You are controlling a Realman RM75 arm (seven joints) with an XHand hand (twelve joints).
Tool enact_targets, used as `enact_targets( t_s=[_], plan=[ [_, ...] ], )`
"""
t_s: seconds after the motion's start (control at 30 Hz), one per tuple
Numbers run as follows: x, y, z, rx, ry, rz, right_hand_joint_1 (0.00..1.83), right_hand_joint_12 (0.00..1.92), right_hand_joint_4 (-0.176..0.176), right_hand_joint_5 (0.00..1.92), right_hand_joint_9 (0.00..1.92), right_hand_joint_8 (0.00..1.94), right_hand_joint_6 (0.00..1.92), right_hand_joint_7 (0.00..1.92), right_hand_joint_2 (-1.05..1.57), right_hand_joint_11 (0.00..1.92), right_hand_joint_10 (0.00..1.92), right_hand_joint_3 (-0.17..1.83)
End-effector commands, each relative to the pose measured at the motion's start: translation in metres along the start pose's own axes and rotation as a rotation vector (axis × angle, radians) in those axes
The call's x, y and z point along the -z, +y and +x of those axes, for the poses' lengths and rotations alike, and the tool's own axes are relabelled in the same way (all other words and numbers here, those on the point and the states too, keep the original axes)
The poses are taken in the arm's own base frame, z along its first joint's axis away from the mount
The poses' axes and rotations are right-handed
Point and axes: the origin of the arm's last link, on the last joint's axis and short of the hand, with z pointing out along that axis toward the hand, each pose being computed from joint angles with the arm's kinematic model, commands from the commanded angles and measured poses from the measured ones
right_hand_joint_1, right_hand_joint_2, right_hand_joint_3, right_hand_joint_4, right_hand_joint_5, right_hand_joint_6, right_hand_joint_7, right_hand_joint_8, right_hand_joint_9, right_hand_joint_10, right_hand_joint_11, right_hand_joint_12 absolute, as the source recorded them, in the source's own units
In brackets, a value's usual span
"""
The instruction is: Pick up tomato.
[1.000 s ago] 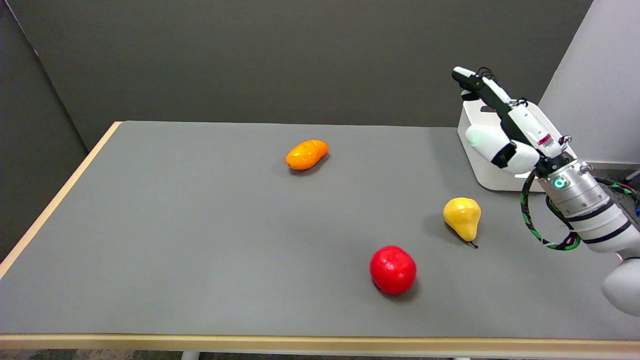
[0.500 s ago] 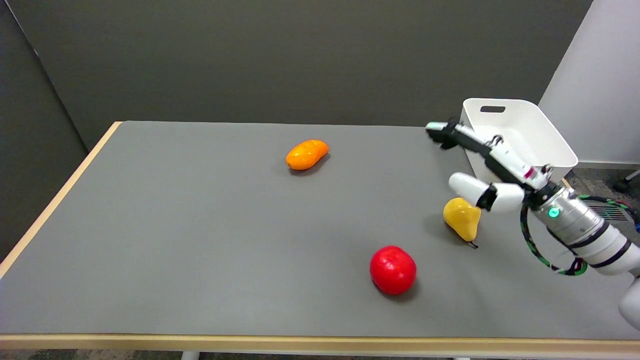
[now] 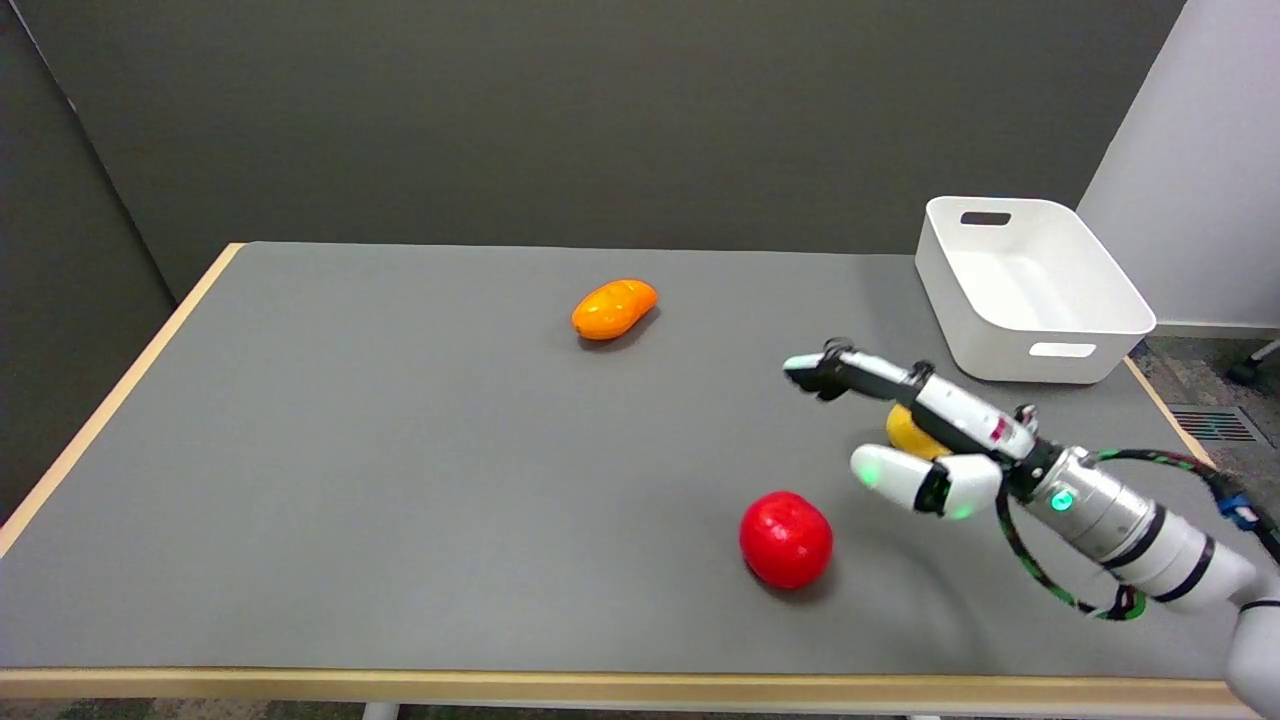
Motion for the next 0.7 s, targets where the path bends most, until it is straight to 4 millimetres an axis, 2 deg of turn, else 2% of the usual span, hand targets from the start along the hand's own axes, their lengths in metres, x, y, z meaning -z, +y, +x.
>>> enact_targets(
  t_s=[0.03, 0.37, 0.57, 0.7],
  plan=[
    [-0.017, -0.023, -0.074, -0.133, -0.155, 0.085, 0.25, 1.17, 0.113, 0.21, 0.25, 0.34, 0.46, 0.29, 0.67, 0.13, 0.61, 0.97],
    [-0.019, -0.033, -0.081, -0.176, -0.158, 0.097, 0.24, 1.16, 0.111, 0.2, 0.23, 0.32, 0.45, 0.27, 0.66, 0.11, 0.6, 0.96],
    [-0.018, -0.027, -0.079, -0.164, -0.149, 0.074, 0.24, 1.16, 0.108, 0.2, 0.22, 0.31, 0.44, 0.26, 0.65, 0.1, 0.6, 0.95],
    [-0.031, -0.019, -0.072, -0.127, -0.15, 0.051, 0.24, 1.15, 0.108, 0.19, 0.22, 0.31, 0.44, 0.26, 0.65, 0.09, 0.6, 0.95]
  ],
)
